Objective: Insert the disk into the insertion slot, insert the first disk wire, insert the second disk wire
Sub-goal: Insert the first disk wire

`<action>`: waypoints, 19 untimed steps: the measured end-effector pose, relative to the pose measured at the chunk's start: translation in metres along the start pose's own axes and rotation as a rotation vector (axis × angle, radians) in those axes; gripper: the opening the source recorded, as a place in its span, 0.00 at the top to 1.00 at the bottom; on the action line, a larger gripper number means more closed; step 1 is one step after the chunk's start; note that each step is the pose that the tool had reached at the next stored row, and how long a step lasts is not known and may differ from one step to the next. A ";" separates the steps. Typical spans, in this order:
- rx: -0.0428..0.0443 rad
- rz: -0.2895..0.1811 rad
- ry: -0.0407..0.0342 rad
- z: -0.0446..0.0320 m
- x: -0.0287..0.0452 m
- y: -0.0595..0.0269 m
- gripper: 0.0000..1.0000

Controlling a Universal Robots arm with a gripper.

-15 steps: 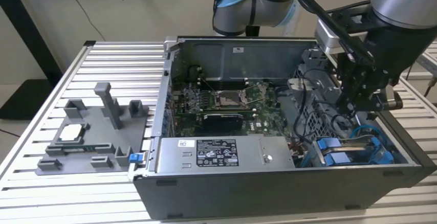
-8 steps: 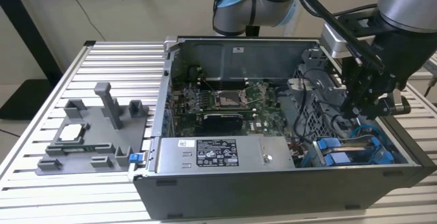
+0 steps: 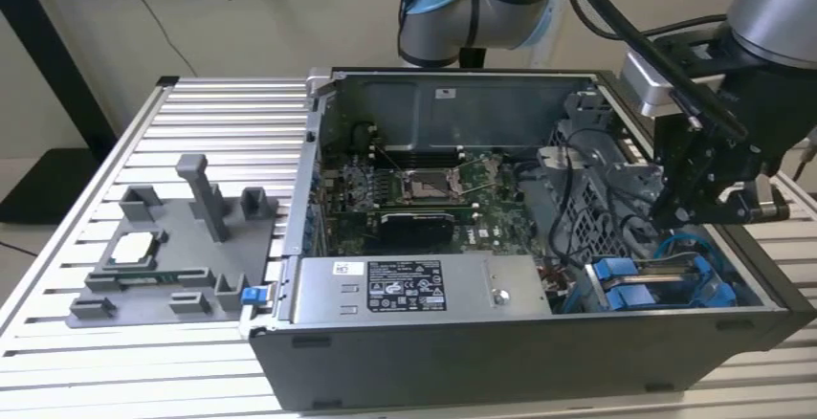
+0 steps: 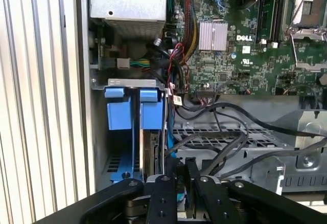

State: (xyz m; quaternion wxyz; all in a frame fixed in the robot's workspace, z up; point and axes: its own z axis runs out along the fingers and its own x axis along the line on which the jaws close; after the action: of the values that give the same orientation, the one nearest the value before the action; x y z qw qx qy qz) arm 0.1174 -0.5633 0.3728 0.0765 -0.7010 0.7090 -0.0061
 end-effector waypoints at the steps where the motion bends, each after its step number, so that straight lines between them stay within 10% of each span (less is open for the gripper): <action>1: -0.0003 0.004 0.0006 0.0001 0.0000 -0.0003 1.00; 11: -0.0221 0.034 0.0241 0.0048 0.0004 -0.0078 1.00; 17: -0.0215 0.049 0.0630 0.0061 0.0005 -0.0112 1.00; 19: -0.0335 0.051 0.0761 0.0063 0.0005 -0.0121 1.00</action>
State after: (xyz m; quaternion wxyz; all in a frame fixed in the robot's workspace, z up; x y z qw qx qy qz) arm 0.1302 -0.5634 0.3679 0.0379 -0.6833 0.7289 -0.0190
